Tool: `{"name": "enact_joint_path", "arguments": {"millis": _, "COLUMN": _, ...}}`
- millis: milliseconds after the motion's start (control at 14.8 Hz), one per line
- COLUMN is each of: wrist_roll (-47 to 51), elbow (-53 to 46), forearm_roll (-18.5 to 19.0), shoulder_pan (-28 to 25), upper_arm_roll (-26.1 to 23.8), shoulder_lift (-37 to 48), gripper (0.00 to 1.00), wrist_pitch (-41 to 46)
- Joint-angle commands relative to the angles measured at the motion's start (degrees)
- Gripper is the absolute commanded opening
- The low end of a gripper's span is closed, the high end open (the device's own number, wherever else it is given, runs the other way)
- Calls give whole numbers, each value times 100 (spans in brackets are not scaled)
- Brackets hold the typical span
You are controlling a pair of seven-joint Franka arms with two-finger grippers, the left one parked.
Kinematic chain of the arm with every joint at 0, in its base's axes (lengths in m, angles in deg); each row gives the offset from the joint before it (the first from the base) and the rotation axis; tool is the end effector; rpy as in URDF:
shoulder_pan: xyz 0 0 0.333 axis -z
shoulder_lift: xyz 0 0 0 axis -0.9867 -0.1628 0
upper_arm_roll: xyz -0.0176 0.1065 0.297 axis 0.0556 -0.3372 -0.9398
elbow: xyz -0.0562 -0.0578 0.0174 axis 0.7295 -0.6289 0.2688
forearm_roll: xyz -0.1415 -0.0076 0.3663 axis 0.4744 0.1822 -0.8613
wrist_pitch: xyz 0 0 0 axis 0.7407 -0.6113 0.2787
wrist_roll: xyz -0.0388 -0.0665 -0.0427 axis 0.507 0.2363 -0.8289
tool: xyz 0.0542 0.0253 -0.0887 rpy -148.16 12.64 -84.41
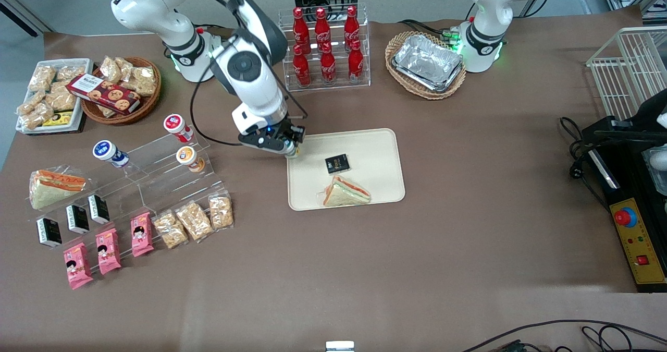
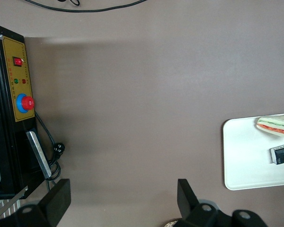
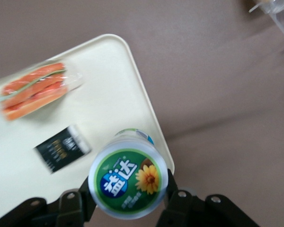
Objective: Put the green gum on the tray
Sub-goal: 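Lower the gum bottle onto the white tray beside the black card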
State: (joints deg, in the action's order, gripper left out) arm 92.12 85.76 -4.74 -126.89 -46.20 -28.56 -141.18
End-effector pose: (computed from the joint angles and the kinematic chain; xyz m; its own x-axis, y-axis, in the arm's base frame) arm 0.4230 0.3642 0.3272 0.9475 -0.3194 -0.0163 -0.3196 -0.9437 -0.0848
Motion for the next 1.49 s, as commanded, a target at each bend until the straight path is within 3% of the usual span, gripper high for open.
{"name": "enact_joint_path", "arguments": {"millis": 0, "wrist_roll": 289, "elbow": 121, "forearm_roll": 97, "shoulder_pan": -42, "upper_arm_roll": 21, "shoulder_lift": -538, "gripper": 35, "wrist_pitch": -745}}
{"name": "enact_joint_path", "arguments": {"millis": 475, "wrist_roll": 834, "elbow": 112, "forearm_roll": 70, "shoulder_pan": -411, "upper_arm_roll": 21, "shoulder_lift": -1084, "gripper": 35, "wrist_pitch": -1187}}
{"name": "enact_joint_path", "arguments": {"millis": 610, "wrist_roll": 843, "elbow": 112, "forearm_roll": 70, "shoulder_pan": -463, "upper_arm_roll": 21, "shoulder_lift": -1146, "gripper": 39, "wrist_pitch": -1187}}
{"name": "enact_joint_path", "arguments": {"millis": 678, "wrist_roll": 843, "elbow": 112, "forearm_roll": 70, "shoulder_pan": -481, "upper_arm_roll": 13, "shoulder_lift": -1146, "gripper": 55, "wrist_pitch": -1187}}
{"name": "enact_joint_path", "arguments": {"millis": 746, "wrist_roll": 843, "elbow": 112, "forearm_roll": 70, "shoulder_pan": -490, "upper_arm_roll": 13, "shoulder_lift": -1137, "gripper": 100, "wrist_pitch": -1187}}
{"name": "enact_joint_path", "arguments": {"millis": 1220, "wrist_roll": 554, "elbow": 59, "forearm_roll": 70, "shoulder_pan": -411, "upper_arm_roll": 30, "shoulder_lift": -875, "gripper": 100, "wrist_pitch": -1012}}
{"name": "enact_joint_path", "arguments": {"millis": 1424, "wrist_roll": -332, "elbow": -457, "forearm_roll": 27, "shoulder_pan": -271, "upper_arm_roll": 144, "shoulder_lift": -488, "gripper": 100, "wrist_pitch": 495}}
